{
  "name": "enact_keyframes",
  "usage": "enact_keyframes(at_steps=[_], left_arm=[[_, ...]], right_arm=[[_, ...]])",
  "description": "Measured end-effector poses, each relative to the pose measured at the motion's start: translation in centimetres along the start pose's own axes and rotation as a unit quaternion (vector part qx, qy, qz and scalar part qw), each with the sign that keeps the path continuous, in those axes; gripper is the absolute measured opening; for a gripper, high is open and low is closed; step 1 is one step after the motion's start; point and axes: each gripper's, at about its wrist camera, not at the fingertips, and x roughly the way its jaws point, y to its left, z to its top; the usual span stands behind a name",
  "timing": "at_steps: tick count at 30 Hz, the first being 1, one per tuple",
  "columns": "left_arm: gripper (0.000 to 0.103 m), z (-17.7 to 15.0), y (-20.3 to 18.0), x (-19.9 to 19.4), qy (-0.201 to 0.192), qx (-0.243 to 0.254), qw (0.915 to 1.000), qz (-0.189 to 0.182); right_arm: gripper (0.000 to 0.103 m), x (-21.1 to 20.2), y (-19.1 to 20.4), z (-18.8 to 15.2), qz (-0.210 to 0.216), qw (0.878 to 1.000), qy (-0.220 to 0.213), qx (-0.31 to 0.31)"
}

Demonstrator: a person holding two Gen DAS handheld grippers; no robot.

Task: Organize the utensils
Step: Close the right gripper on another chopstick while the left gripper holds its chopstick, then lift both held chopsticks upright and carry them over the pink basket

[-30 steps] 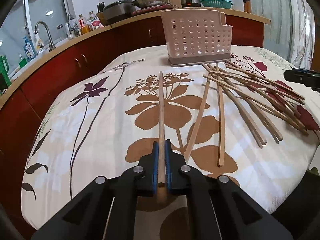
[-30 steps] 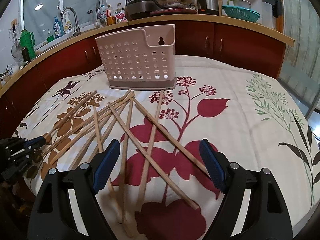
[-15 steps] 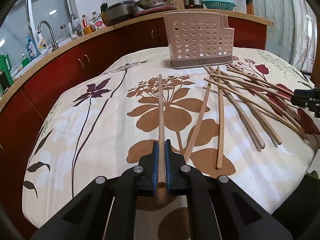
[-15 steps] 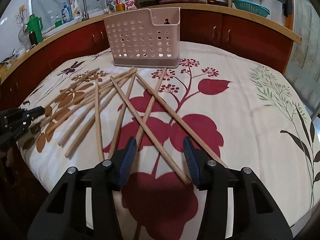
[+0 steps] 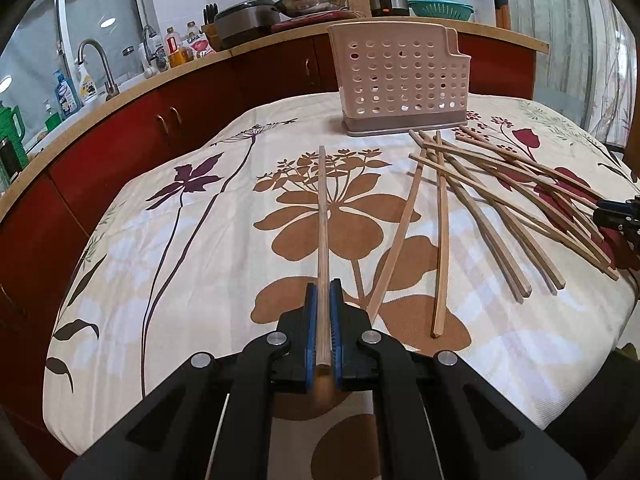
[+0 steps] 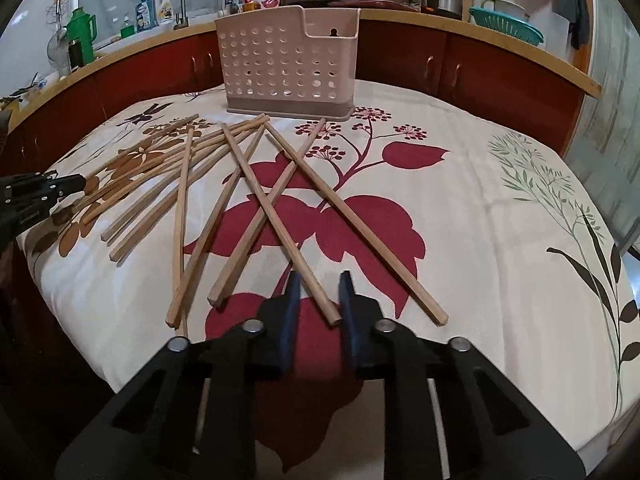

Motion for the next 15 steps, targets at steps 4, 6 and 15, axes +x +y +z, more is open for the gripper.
enact_keyframes(at_steps=[4,6,15], left_arm=[[0.007,-0.1,0.0,-0.1,-0.003,-0.001,1.0000,0.001],[0.007,-0.1,0.0,-0.3,-0.006,-0.002,1.0000,0.002],[0.007,0.2,-0.2,-1.6,-0.025,-0.004,0.9997,0.008]], right_arm=[[0.011,-0.4,0.0,-0.3,0.002,1.000,-0.009,0.001],[0.007,-0.8,0.1,-0.3,0.003,1.000,-0.017,0.001],[0.006,-2.8,0.6,0.6,-0.001,0.999,-0.054,-0.002]])
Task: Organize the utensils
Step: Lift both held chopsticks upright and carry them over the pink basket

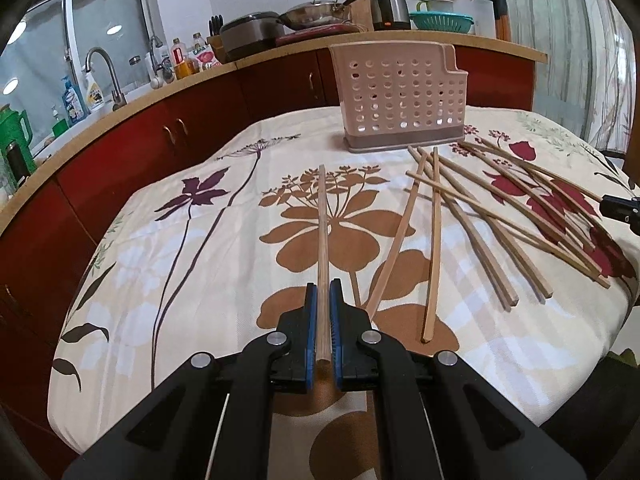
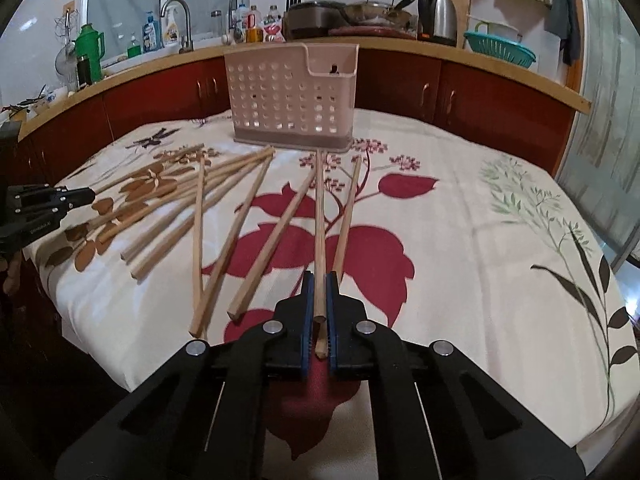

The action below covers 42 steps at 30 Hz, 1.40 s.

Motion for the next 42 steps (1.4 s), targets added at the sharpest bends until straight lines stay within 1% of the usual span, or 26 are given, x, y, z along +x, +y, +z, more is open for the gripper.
enact_keyframes(at_steps=[6,10,14,23,31,38,42], left_arm=[[0.007,0.5,-0.1,-1.5,-0.025,0.001,0.9996,0.009],[0.007,0.9,-0.3,-2.8,-0.049,0.002,0.9986,0.017],[0.007,1.2,-0.3,-3.9,-0.070,0.003,0.9972,0.024],[0.007,1.8,-0.4,-5.5,-0.101,0.000,0.9941,0.040],[0.007,2.2,-0.3,-6.5,-0.119,-0.007,0.9918,0.046],[0.007,2.7,-0.1,-7.4,-0.129,-0.016,0.9905,0.043],[0.007,3.3,0.3,-7.9,-0.132,-0.028,0.9903,0.035]], right_arm=[[0.006,-1.6,0.4,1.2,-0.003,1.000,-0.029,-0.005],[0.006,-2.6,0.7,2.1,-0.007,0.999,-0.045,-0.008],[0.006,-3.3,0.9,2.8,-0.008,0.998,-0.058,-0.008],[0.006,-4.9,1.7,4.1,-0.004,0.997,-0.080,-0.012],[0.006,-6.1,2.0,5.1,0.003,0.995,-0.098,-0.003],[0.006,-6.9,2.1,6.0,0.007,0.994,-0.113,0.001],[0.006,-7.4,1.9,6.5,0.011,0.992,-0.122,0.009]])
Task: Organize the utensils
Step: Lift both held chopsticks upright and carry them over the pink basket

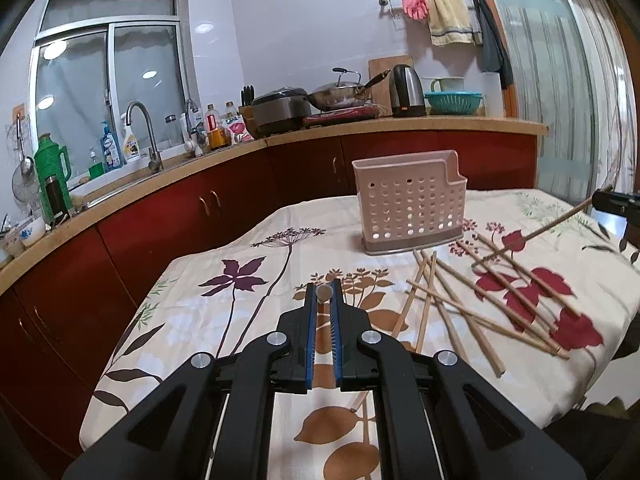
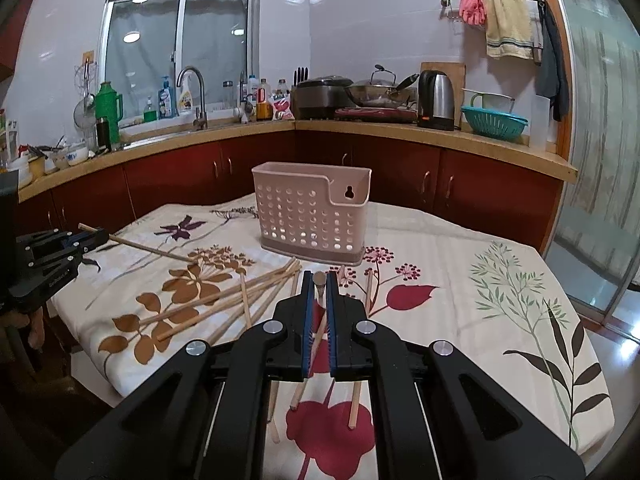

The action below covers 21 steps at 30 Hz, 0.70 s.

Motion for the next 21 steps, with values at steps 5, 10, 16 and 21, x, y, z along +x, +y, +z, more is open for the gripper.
enact_keyframes(at_steps=[5,10,16,21], left_arm=[[0.007,1.1,0.5,-0.2,0.000,-0.016,0.9998,-0.008],[0.007,2.1,0.6,-0.4,-0.003,-0.022,0.9996,-0.017],[0.007,2.8,0.7,-0.2,0.006,-0.024,0.9993,-0.028],[0.007,3.4,1.0,0.5,0.010,-0.026,0.9991,-0.033]], right_arm=[[0.006,-0.3,0.0,1.0,0.002,1.000,-0.016,0.001],[0.006,-0.4,-0.1,1.9,0.006,1.000,-0.027,0.005],[0.006,-0.2,-0.2,2.9,0.009,0.999,-0.037,0.008],[0.006,0.3,-0.4,3.4,0.010,0.999,-0.042,0.010]])
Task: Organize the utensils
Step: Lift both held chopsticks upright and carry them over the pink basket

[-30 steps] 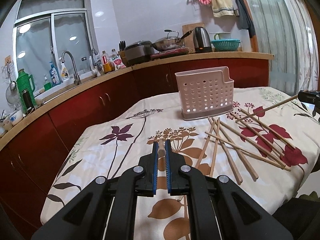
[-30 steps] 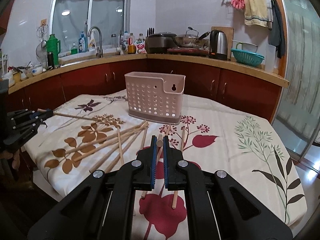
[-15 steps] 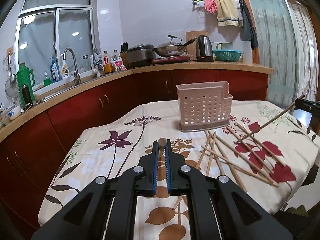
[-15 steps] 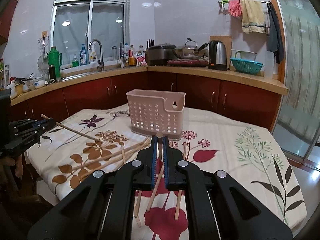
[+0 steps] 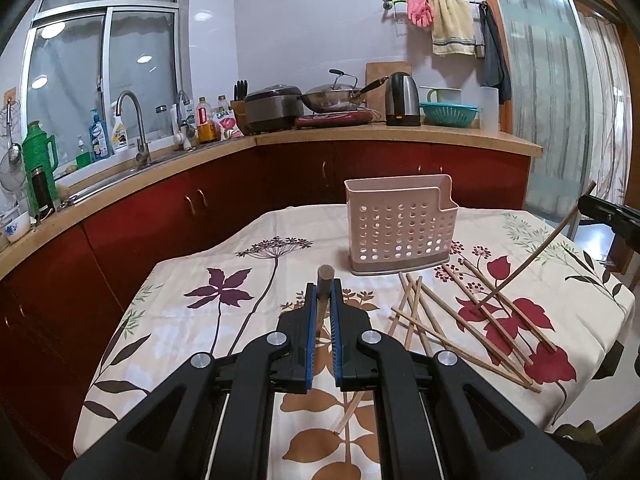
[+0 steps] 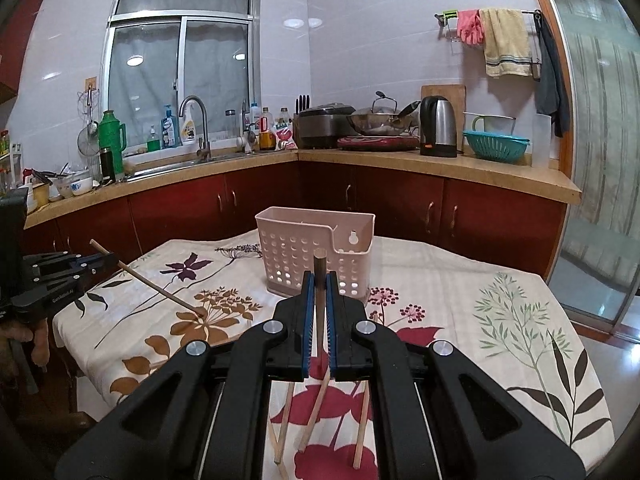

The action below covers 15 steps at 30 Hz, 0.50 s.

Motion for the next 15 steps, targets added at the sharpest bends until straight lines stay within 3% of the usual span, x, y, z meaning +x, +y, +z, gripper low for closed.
enact_keyframes(at_steps=[15], left_arm=[[0.007,3.3,1.5,2.3,0.008,-0.015,0.9996,-0.022]], right_arm=[[0.006,2.2,-0.4,1.9,0.000,1.000,-0.014,0.003]])
